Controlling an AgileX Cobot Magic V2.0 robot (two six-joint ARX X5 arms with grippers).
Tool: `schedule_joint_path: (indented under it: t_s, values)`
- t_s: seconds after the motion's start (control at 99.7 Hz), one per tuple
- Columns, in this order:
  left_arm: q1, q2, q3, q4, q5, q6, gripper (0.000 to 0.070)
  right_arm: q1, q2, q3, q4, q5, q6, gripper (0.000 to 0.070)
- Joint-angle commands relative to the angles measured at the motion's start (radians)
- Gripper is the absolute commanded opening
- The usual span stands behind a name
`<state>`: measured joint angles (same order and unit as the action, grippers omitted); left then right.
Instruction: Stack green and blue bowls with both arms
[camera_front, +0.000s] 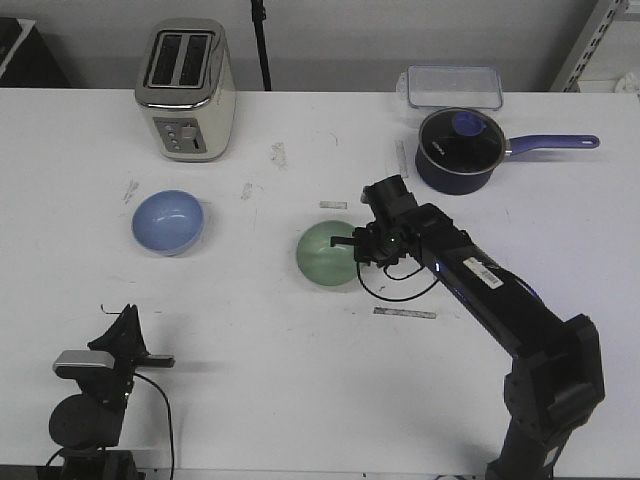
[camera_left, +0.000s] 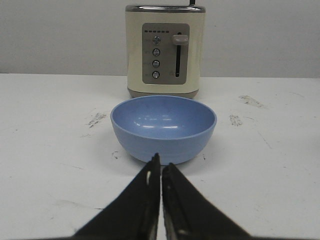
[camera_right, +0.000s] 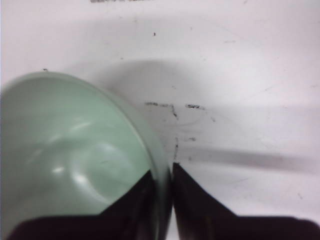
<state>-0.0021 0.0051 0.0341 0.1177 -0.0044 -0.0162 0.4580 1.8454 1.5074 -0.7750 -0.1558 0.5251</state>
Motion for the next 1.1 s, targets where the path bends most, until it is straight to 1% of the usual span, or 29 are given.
schedule_joint_path:
  t_s: [0.0,0.06,0.13,0.191,0.231,0.311,0.341,0.371,0.461,0.722,0.882,0.912,0.933,1.043,1.093]
  values:
    - [0.001,-0.002,-0.022,0.011,-0.003,-0.003,0.0002,0.007,0.024,0.01,0.005,0.003,0.01,0.0211]
    - [0.001,-0.002,-0.022,0.011,-0.003,-0.003,0.0001,0.007,0.024,0.01,0.005,0.003,0.01,0.0276]
    - [0.001,-0.002,-0.022,0.011,-0.003,-0.003,0.0002,0.007,0.024,0.01,0.005,0.003,0.01,0.0329]
    - [0.001,-0.002,-0.022,0.011,-0.003,-0.003,0.0001,0.008,0.024,0.01,0.008,0.004,0.009,0.039]
    - [0.001,-0.002,-0.022,0.011,-0.003,-0.003,0.0001,0.008,0.023,0.01,0.012,0.008,0.008,0.0444]
    - [0.001,-0.002,-0.022,0.011,-0.003,-0.003,0.0002,0.008,0.014,0.01,0.015,0.026,0.008,0.0575]
    - [0.001,-0.002,-0.022,0.012,-0.004,-0.003,0.0001,0.007,0.01,0.01,0.017,0.032,0.004,0.061]
    - [0.001,-0.002,-0.022,0.011,-0.003,-0.003,0.0001,0.007,0.003,0.01,0.019,0.035,-0.003,0.0631]
    - [0.001,-0.002,-0.022,0.011,-0.003,-0.003,0.0001,0.007,-0.026,0.01,0.029,0.054,-0.022,0.0632]
    - [0.001,-0.002,-0.022,0.011,-0.003,-0.003,0.0001,-0.006,-0.136,0.01,0.099,0.064,-0.185,0.0629]
    - [0.001,-0.002,-0.022,0.011,-0.003,-0.003,0.0001,-0.04,-0.199,0.01,0.143,0.133,-0.305,0.0605]
    - [0.001,-0.002,-0.022,0.011,-0.003,-0.003,0.0002,-0.049,-0.21,0.008,0.149,0.147,-0.333,0.0576]
    - [0.001,-0.002,-0.022,0.011,-0.003,-0.003,0.0002,-0.056,-0.216,0.008,0.152,0.157,-0.352,0.0543]
    - [0.001,-0.002,-0.022,0.011,-0.003,-0.003,0.0001,-0.098,-0.256,-0.014,0.183,0.208,-0.441,0.029]
    - [0.001,-0.002,-0.022,0.011,-0.003,-0.003,0.0001,-0.116,-0.278,-0.036,0.209,0.23,-0.468,0.0208]
